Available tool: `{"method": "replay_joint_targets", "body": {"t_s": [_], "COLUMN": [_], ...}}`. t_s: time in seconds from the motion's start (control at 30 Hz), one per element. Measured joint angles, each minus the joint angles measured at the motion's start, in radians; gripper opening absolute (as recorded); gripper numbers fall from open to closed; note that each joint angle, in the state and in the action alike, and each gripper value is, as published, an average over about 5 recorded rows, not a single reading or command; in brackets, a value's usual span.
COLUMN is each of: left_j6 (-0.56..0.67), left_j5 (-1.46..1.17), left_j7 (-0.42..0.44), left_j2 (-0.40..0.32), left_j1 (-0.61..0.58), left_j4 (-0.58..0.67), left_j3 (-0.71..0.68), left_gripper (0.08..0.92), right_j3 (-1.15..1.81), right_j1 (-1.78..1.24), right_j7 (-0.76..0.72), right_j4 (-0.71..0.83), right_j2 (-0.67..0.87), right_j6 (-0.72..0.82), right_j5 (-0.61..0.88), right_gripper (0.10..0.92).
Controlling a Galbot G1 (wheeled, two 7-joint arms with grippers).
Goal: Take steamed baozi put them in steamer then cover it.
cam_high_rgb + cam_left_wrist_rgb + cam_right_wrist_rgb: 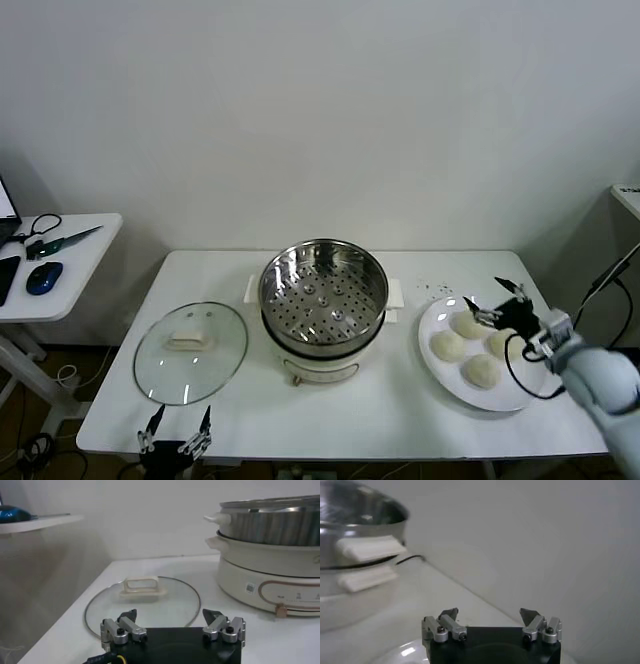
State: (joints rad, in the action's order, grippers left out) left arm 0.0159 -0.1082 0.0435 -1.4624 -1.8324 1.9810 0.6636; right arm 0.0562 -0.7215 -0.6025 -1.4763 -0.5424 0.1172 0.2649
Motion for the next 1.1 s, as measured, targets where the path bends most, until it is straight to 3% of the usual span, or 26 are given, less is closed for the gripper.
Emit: {"method": "replay_joint_targets", "body": {"t_s": [0.23, 0.43, 0.67, 1.1], "left_j6": [0.004, 0.006, 0.011, 0.012], "left_j5": [0.002, 0.003, 0.003, 0.002], "left_j7": [-0.002, -0.004, -0.005, -0.005], "left_j2": [-0.005, -0.009, -0.018, -0.035], "left_j1": [-0.001, 0.007, 0.007, 0.011], "left_j4": [-0.002, -0.012, -0.018, -0.025], "left_j3": [-0.002, -0.007, -0.009, -0.013], "left_gripper": [0.823, 0.823, 0.823, 0.823], "right_j3": [-0.463, -0.806, -0.987, -1.005], "right_j1": [0.462, 0.759, 0.877, 0.848], "right_j7": [-0.313, -0.455, -0.509, -0.495], "right_j4": [0.191, 0.294, 0.387, 0.545], "right_j2": [0.055, 0.044, -0.007, -0.158], "right_j6": [-0.102, -0.121, -0.102, -0.053], "right_j5": [-0.077, -0.083, -0.104, -0.179], "right_gripper": [0.823, 0.823, 0.823, 0.823]}}
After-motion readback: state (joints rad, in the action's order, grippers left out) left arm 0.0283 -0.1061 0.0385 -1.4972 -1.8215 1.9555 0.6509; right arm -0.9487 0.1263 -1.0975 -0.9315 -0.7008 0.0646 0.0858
